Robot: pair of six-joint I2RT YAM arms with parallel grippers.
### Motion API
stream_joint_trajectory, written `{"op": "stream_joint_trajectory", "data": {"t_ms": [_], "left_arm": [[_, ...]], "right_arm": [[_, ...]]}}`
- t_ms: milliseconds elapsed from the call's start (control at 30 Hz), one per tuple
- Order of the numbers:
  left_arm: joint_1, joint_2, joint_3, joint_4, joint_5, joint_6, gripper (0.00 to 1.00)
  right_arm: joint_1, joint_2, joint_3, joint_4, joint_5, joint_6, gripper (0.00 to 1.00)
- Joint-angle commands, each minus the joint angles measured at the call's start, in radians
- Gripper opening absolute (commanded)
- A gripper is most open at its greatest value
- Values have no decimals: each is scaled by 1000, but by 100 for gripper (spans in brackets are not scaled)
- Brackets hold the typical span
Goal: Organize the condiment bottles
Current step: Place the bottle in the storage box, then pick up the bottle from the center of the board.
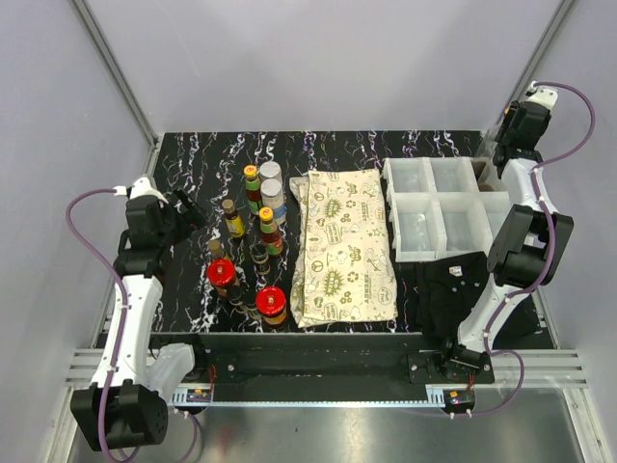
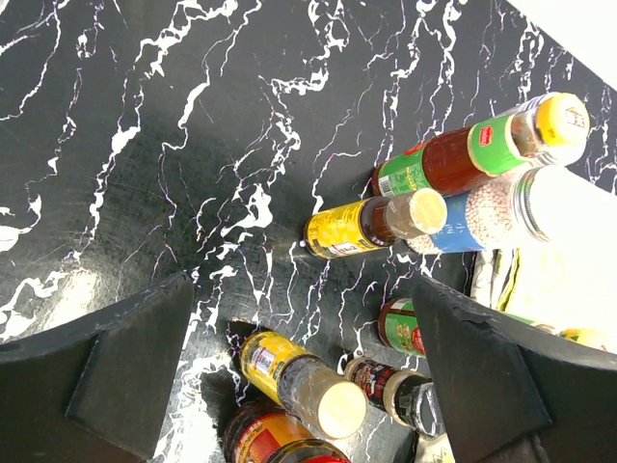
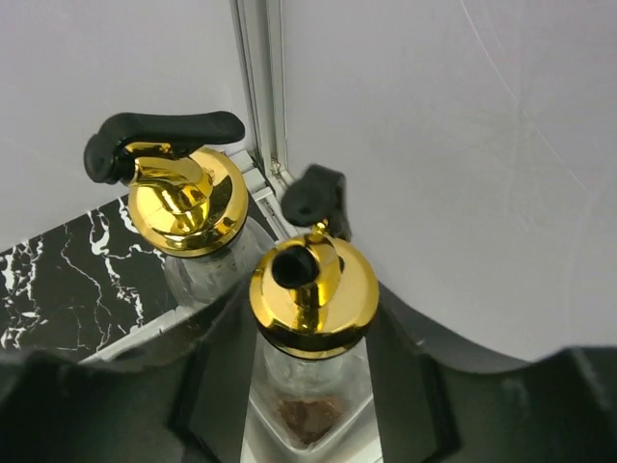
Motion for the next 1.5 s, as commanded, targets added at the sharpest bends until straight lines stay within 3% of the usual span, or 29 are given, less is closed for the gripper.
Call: {"op": "stream_joint_trajectory", "data": {"t_ms": [0, 233, 400, 867, 967, 1200, 1467], "left_arm": [[5, -26, 8, 46, -12, 8, 99], [5, -32, 13, 29, -63, 18, 99], [5, -49, 16, 26, -63, 20, 99], [5, -107, 14, 11, -46, 11, 99], [5, -113, 11, 11, -34, 0, 99], [5, -90, 37, -14, 23, 17, 99], [6, -87, 13, -4, 108, 35, 99]], "right_arm": [[2, -26, -5, 99, 10, 12, 63], [1, -46, -51, 108, 18, 27, 88], [2, -112, -72, 100, 2, 79, 100], [2, -293, -112, 24, -54, 110, 100], [2, -351, -96, -72, -88, 151, 100], [30, -541, -100, -326, -313, 248, 100], [36, -721, -181, -438, -583, 323, 100]]}}
